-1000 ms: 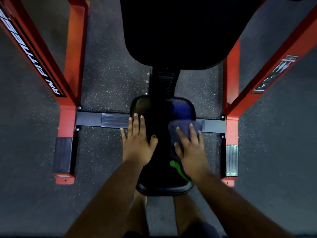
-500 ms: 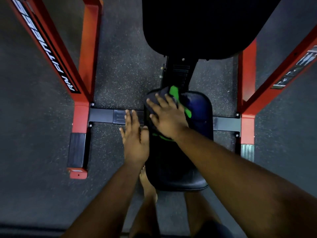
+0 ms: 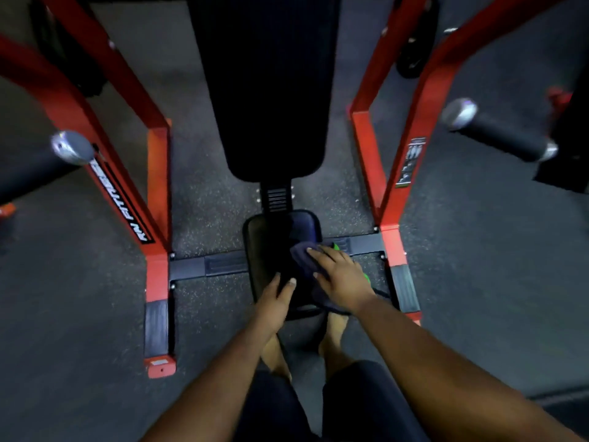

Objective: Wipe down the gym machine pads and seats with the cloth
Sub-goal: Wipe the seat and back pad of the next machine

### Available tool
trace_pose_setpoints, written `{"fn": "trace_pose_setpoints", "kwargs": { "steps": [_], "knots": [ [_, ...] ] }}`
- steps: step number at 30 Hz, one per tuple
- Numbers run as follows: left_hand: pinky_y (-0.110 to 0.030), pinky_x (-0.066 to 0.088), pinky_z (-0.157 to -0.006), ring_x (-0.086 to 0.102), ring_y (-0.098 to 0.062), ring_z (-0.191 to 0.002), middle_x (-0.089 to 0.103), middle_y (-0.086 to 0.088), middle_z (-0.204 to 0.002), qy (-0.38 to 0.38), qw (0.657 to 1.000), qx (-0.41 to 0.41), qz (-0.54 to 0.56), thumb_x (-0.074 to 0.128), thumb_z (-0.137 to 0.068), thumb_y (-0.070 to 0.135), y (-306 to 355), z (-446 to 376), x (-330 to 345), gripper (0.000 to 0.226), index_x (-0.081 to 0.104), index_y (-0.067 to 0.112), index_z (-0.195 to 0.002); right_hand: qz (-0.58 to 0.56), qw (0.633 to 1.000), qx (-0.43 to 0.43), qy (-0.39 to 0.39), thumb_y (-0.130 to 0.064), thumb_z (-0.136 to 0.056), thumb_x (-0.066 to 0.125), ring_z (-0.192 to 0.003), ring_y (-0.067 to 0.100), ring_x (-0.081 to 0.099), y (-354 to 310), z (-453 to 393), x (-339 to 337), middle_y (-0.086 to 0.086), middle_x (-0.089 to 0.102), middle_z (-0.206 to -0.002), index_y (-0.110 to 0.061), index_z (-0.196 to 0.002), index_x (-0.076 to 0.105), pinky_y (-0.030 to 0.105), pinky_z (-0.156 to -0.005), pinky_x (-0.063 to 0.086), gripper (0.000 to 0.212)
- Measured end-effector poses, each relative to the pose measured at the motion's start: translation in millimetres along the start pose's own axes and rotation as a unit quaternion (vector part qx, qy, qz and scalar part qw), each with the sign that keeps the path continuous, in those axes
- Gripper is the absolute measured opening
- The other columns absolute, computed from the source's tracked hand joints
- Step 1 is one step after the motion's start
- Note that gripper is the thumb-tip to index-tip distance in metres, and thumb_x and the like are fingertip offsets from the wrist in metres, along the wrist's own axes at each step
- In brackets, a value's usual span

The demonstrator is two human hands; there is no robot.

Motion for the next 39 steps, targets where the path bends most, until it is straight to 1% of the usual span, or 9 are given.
{"fn": "trace_pose_setpoints", "kwargs": {
  "steps": [5, 8, 10, 12, 16, 23, 27, 32, 39],
  "knots": [
    [-0.031, 0.054, -0.080, 0.067, -0.019, -0.110, 0.070, -0.003, -0.126, -0.090, 0.987, 0.011, 0.134, 0.063, -0.091, 0.061, 81.8, 61.2, 38.7, 0.057, 0.061, 0.019, -0.130, -0.085, 0.988, -0.016, 0.128, -0.048, -0.088, 0.061, -0.148, 0.022, 0.036, -8.0, 90.9, -67.6, -0.007, 0.033, -0.161, -0.041, -0.156, 0.024, 0.048, -0.108, 0.044, 0.078],
    [-0.044, 0.055, -0.094, 0.069, -0.033, -0.113, 0.075, -0.014, -0.113, -0.101, 0.983, 0.094, 0.124, 0.073, -0.091, 0.029, 123.5, 93.0, 73.6, 0.034, 0.068, 0.009, -0.118, -0.165, 0.972, -0.006, 0.168, -0.070, -0.084, 0.064, -0.153, 0.015, 0.024, 19.1, 144.2, -96.8, -0.008, 0.025, -0.165, -0.044, -0.158, 0.018, 0.041, -0.117, 0.032, 0.091],
    [-0.041, 0.053, -0.098, 0.072, -0.021, -0.106, 0.078, -0.008, -0.104, -0.091, 0.982, 0.159, 0.055, 0.072, -0.088, 0.022, 149.0, 108.2, 96.6, 0.023, 0.071, 0.010, -0.109, -0.211, 0.958, 0.006, 0.195, -0.074, -0.079, 0.068, -0.154, 0.014, 0.022, 50.8, 168.9, -109.3, -0.001, 0.028, -0.166, -0.030, -0.160, 0.024, 0.035, -0.123, 0.022, 0.103],
    [-0.020, 0.052, -0.087, 0.069, -0.001, -0.089, 0.076, 0.002, -0.097, -0.109, 0.972, 0.207, -0.006, 0.065, -0.094, 0.007, 171.6, 127.0, 135.9, 0.015, 0.070, 0.016, -0.104, -0.284, 0.929, 0.058, 0.231, -0.067, -0.080, 0.072, -0.153, 0.010, 0.023, 95.1, 199.4, -123.9, 0.003, 0.030, -0.165, -0.020, -0.158, 0.028, 0.027, -0.124, 0.020, 0.101],
    [-0.017, 0.048, -0.085, 0.064, -0.006, -0.092, 0.073, 0.009, -0.096, -0.123, 0.957, 0.261, -0.038, 0.051, -0.093, -0.008, 213.4, 147.5, 221.5, 0.038, 0.069, 0.026, -0.098, -0.512, 0.814, 0.145, 0.233, -0.020, -0.099, 0.066, -0.139, -0.001, 0.039, 166.9, 244.0, -150.7, 0.000, 0.039, -0.159, -0.022, -0.156, 0.025, 0.002, -0.105, 0.032, 0.070],
    [-0.015, 0.045, -0.096, 0.061, -0.013, -0.112, 0.068, -0.005, -0.118, -0.132, 0.927, 0.347, -0.059, 0.050, -0.095, -0.003, 290.5, 179.2, 346.1, 0.029, 0.068, 0.011, -0.112, -0.555, 0.750, 0.167, 0.320, -0.010, -0.092, 0.075, -0.100, 0.004, 0.066, 279.4, 312.4, -216.1, -0.001, 0.071, -0.114, -0.014, -0.131, 0.060, 0.018, -0.088, 0.051, 0.043],
    [-0.021, 0.049, -0.091, 0.064, -0.008, -0.100, 0.073, 0.002, -0.104, -0.152, 0.909, 0.380, -0.073, 0.051, -0.094, -0.001, 333.1, 184.0, 390.5, 0.026, 0.069, 0.017, -0.101, -0.558, 0.730, 0.174, 0.353, -0.013, -0.089, 0.079, -0.087, 0.013, 0.062, 322.1, 328.4, -247.9, 0.003, 0.069, -0.090, -0.011, -0.113, 0.067, 0.029, -0.083, 0.051, 0.027],
    [-0.013, 0.047, -0.080, 0.061, 0.007, -0.084, 0.070, 0.010, -0.093, -0.202, 0.885, 0.412, -0.074, 0.049, -0.091, 0.000, 385.0, 173.2, 454.9, 0.028, 0.066, 0.021, -0.093, -0.555, 0.675, 0.200, 0.443, -0.012, -0.087, 0.080, -0.096, 0.011, 0.066, 370.7, 348.8, -284.0, 0.007, 0.074, -0.102, -0.007, -0.099, 0.064, 0.029, -0.087, 0.053, 0.021],
    [-0.018, 0.047, -0.096, 0.059, -0.012, -0.110, 0.063, -0.006, -0.121, -0.225, 0.895, 0.385, 0.028, 0.052, -0.099, -0.005, 454.1, 164.2, 552.8, 0.030, 0.049, 0.009, -0.125, -0.575, 0.572, 0.205, 0.548, 0.002, -0.087, 0.076, -0.082, 0.012, 0.066, 439.6, 371.7, -354.9, 0.010, 0.071, -0.092, -0.008, -0.110, 0.054, 0.024, -0.073, 0.054, 0.033]
  ]
}}
Point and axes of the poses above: each hand's wrist, its own z-axis away from the middle knuckle, its own x-axis out of the palm, y = z × x, the point moved 3 cm from there along -z, towards the middle knuckle
